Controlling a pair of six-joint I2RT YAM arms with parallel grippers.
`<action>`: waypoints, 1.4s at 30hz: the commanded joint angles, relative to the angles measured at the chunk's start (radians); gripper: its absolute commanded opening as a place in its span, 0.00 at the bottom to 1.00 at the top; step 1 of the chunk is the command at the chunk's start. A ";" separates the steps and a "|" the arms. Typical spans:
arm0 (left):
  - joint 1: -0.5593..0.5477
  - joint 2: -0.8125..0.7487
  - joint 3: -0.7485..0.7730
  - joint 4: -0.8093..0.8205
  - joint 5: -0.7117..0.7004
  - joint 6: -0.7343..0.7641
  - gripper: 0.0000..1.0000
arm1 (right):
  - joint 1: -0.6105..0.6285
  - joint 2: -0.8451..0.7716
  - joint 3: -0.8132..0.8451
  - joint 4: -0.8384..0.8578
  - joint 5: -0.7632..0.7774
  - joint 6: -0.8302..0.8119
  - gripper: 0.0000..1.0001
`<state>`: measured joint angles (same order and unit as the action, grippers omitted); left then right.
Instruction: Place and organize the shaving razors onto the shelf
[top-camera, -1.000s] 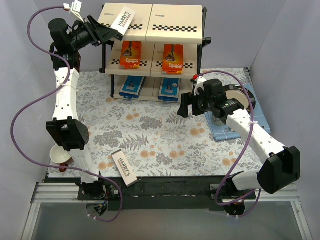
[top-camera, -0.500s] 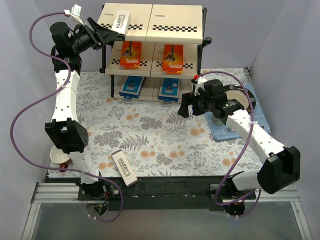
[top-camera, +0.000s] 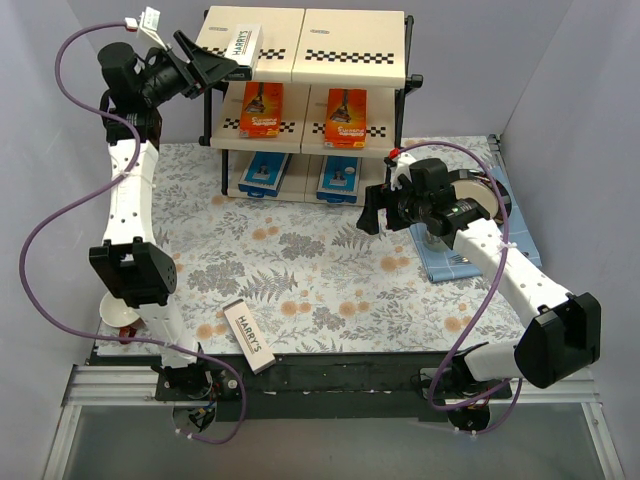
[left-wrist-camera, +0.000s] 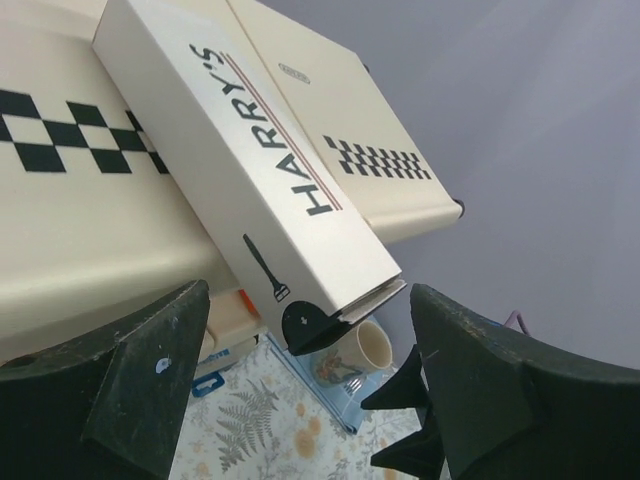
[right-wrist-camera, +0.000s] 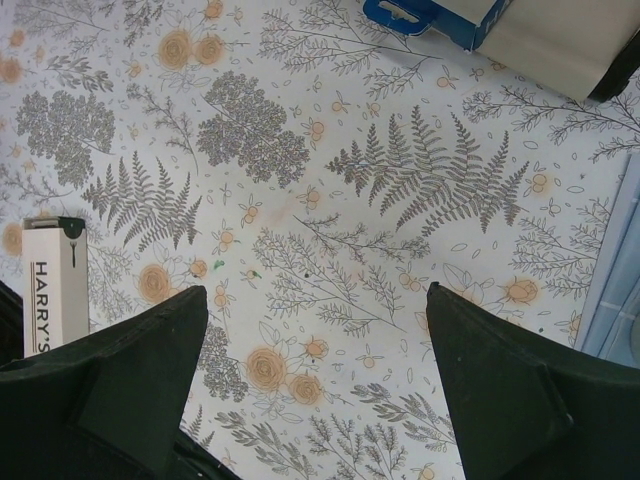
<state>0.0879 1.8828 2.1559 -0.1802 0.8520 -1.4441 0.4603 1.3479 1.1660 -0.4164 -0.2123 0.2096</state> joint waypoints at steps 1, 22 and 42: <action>0.003 -0.100 -0.031 -0.060 -0.033 0.062 0.82 | -0.003 -0.024 -0.003 0.033 -0.010 0.004 0.97; 0.004 -0.262 -0.231 0.147 0.173 0.151 0.00 | -0.043 -0.053 -0.048 0.037 -0.029 0.005 0.97; -0.054 0.019 0.074 0.084 0.096 0.177 0.00 | -0.141 -0.133 -0.134 0.036 -0.039 0.008 0.96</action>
<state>0.0444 1.8954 2.1624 -0.0856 0.9939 -1.2854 0.3347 1.2381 1.0473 -0.4095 -0.2333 0.2100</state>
